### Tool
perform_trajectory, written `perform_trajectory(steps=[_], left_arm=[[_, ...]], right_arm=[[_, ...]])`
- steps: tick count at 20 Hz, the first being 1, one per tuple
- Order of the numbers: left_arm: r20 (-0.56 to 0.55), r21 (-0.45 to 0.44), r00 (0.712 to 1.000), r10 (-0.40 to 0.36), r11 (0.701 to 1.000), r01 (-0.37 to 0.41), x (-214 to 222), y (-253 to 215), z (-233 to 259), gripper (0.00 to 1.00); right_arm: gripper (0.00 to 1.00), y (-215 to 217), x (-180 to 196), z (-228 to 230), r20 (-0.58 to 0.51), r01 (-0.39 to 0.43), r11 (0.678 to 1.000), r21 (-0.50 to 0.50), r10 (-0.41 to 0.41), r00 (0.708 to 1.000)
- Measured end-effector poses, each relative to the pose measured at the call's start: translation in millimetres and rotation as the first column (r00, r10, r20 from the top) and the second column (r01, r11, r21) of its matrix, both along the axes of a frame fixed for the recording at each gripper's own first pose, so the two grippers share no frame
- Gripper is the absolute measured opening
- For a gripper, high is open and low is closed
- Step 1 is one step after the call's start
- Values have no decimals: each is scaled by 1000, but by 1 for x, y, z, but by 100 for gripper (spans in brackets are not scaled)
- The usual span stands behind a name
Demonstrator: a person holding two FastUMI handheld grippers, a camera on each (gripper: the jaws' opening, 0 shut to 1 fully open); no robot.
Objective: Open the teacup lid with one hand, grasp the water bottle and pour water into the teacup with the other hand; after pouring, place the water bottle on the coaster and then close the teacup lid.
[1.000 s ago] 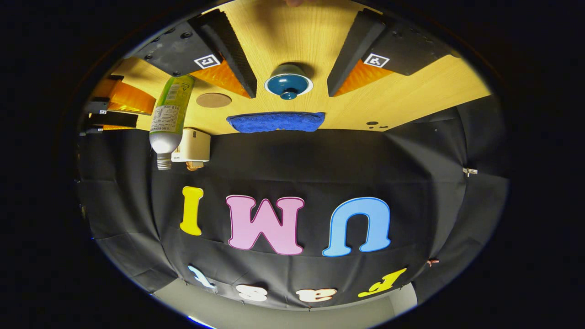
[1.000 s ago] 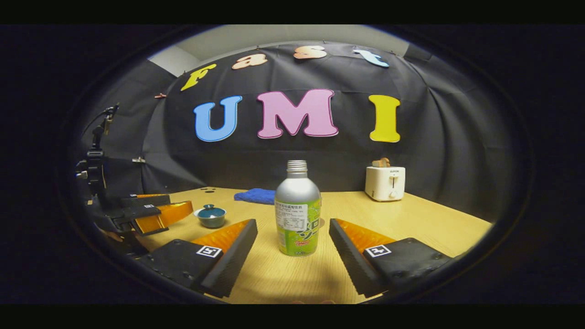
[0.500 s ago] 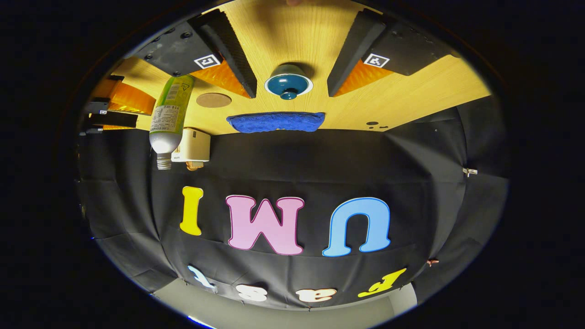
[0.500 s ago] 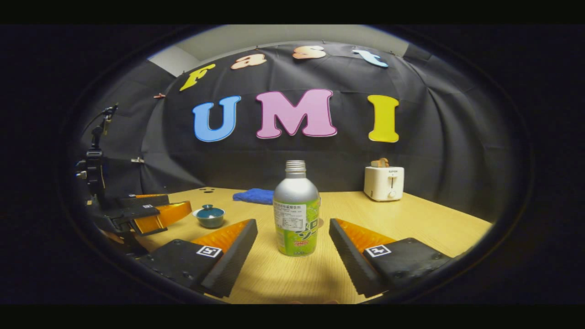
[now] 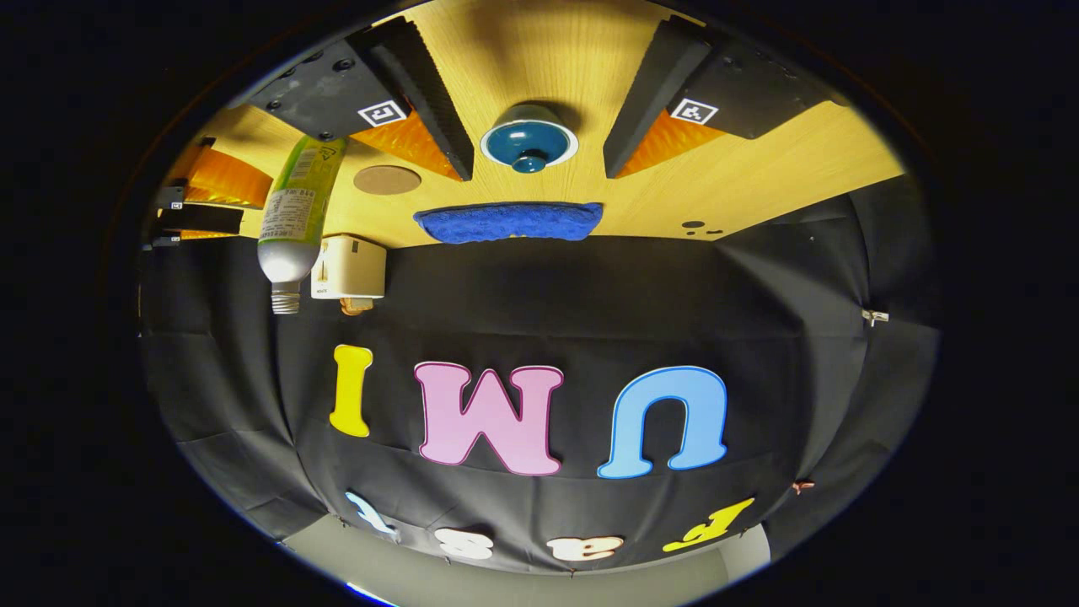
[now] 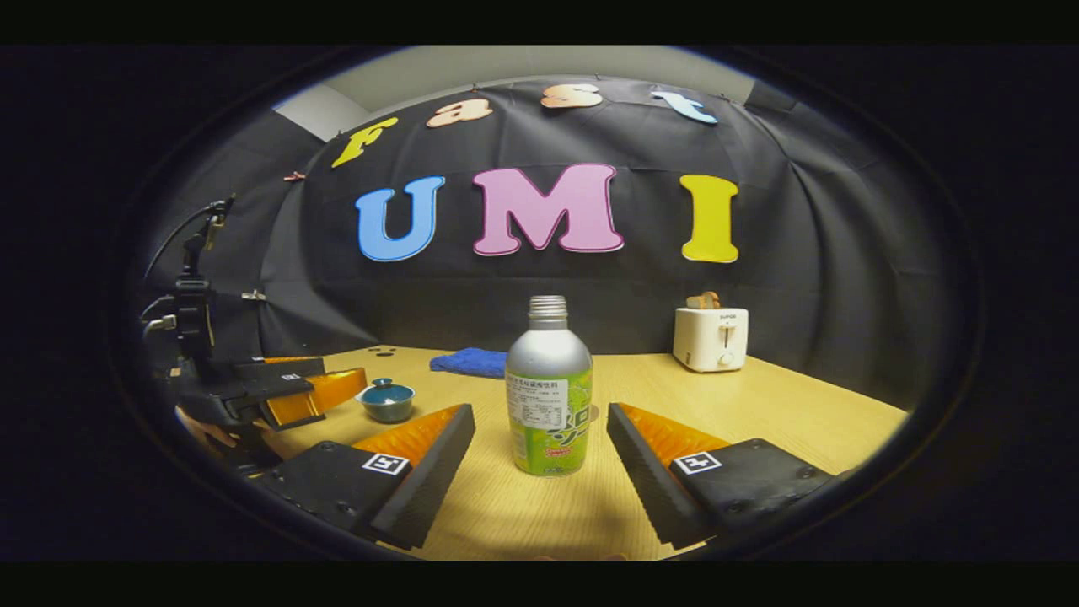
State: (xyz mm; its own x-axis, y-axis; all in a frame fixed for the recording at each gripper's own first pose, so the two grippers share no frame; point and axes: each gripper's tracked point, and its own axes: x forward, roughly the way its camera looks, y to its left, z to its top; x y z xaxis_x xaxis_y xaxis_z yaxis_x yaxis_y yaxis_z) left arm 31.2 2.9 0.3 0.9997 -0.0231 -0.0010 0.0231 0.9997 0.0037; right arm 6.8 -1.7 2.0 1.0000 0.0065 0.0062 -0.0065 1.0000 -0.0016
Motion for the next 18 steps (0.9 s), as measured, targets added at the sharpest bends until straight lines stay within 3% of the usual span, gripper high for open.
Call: perform_trajectory(steps=[9,13,14,18], left_arm=[[-90,78,993,-71,994,78,45,-11,-14,94],[-134,143,988,-73,985,92,59,-15,-20,83],[-146,150,987,-66,985,88,63,-13,-21,76],[-187,115,981,-52,991,74,74,-5,-27,63]], right_arm=[[98,-2,0,0,-1,9,1000,0,-9,1000],[98,-1,1,0,-1,3,1000,0,-3,1000],[98,0,1,0,-1,-4,1000,1,4,1000],[98,1,1,0,-2,-15,1000,0,15,1000]])
